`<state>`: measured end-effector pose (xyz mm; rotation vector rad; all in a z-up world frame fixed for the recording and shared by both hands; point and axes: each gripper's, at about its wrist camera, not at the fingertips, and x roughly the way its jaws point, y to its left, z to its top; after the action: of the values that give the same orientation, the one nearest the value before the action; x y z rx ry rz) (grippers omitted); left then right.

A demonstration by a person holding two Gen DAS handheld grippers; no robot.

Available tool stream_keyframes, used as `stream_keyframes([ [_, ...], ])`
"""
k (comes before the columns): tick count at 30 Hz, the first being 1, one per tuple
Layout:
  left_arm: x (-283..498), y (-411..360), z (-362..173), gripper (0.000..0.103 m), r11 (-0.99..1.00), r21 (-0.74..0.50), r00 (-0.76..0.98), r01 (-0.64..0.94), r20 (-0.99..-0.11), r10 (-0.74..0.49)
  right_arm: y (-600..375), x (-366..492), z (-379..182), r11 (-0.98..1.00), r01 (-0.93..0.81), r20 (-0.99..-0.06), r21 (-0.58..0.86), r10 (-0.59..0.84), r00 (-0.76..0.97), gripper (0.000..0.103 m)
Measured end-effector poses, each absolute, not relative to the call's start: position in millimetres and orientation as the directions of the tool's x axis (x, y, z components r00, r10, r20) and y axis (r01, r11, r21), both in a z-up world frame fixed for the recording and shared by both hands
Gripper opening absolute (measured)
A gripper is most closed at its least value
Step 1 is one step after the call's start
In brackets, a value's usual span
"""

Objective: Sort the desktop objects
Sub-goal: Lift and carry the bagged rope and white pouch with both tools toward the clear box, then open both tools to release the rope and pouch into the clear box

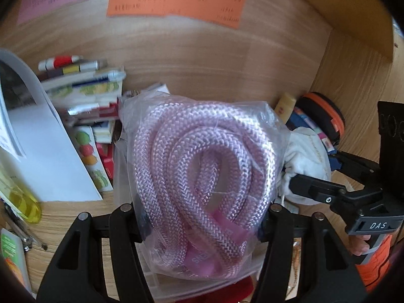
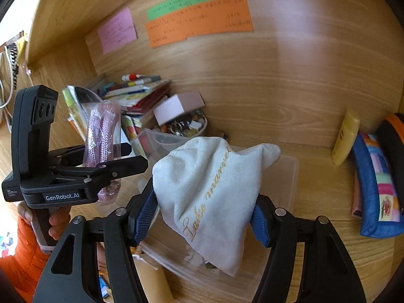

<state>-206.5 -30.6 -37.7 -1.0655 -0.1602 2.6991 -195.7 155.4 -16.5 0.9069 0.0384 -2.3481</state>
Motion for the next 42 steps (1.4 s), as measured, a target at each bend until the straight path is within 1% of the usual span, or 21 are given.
stream_keyframes([
  [4,-215.4,-30.1,-50.8,0.059,-0.963,-0.211,-0.667,-0.169,-0.694,0.269,150.4,-204.6,-29.9,-0.826,0.53,-0.654,0.191,-0.51,-0.559,0.061],
  [6,-216.1,-27.8,-52.7,0.059,-0.968,-0.188,-0.663,-0.166,-0.705,0.251,145.8,-206.7,-36.2,-0.84,0.517,-0.673,0.165,-0.479,-0.564,0.061],
  [8,-215.2,-28.5,-53.5,0.059,-0.968,-0.19,-0.661,-0.163,-0.708,0.25,142.2,-207.7,-40.7,-0.851,0.507,-0.683,0.138,-0.453,-0.573,0.061],
  [15,-218.2,-27.3,-56.1,0.06,-0.978,-0.148,-0.652,-0.145,-0.729,0.207,139.6,-212.4,-49.1,-0.862,0.491,-0.695,0.123,-0.428,-0.578,0.062],
  [23,-219.5,-12.1,-58.5,0.071,-0.988,-0.034,-0.66,-0.153,-0.74,0.128,139.7,-217.7,-52.0,-0.873,0.474,-0.702,0.111,-0.406,-0.585,0.063],
  [32,-217.2,-25.1,-51.2,0.074,-0.987,-0.081,-0.67,-0.142,-0.726,0.156,132.1,-212.9,-54.7,-0.877,0.48,-0.71,0.029,-0.356,-0.608,0.065],
  [35,-214.0,-30.2,-48.6,0.075,-0.985,-0.1,-0.675,-0.138,-0.719,0.167,130.4,-211.5,-53.9,-0.871,0.49,-0.717,0.016,-0.352,-0.602,0.07],
  [37,-211.4,-30.3,-47.1,0.077,-0.982,-0.115,-0.681,-0.146,-0.708,0.185,129.9,-208.9,-52.5,-0.867,0.499,-0.718,0.004,-0.35,-0.602,0.077],
  [39,-206.0,-33.3,-44.5,0.08,-0.982,-0.115,-0.688,-0.148,-0.701,0.186,129.3,-204.9,-49.5,-0.865,0.502,-0.709,-0.015,-0.345,-0.615,0.081],
  [40,-204.7,-32.8,-43.5,0.082,-0.982,-0.113,-0.69,-0.151,-0.699,0.187,129.0,-203.6,-48.2,-0.863,0.505,-0.706,-0.023,-0.343,-0.619,0.082],
  [42,-202.1,-32.2,-40.9,0.084,-0.98,-0.116,-0.697,-0.159,-0.69,0.195,127.8,-201.1,-46.0,-0.861,0.508,-0.706,-0.037,-0.337,-0.623,0.083],
])
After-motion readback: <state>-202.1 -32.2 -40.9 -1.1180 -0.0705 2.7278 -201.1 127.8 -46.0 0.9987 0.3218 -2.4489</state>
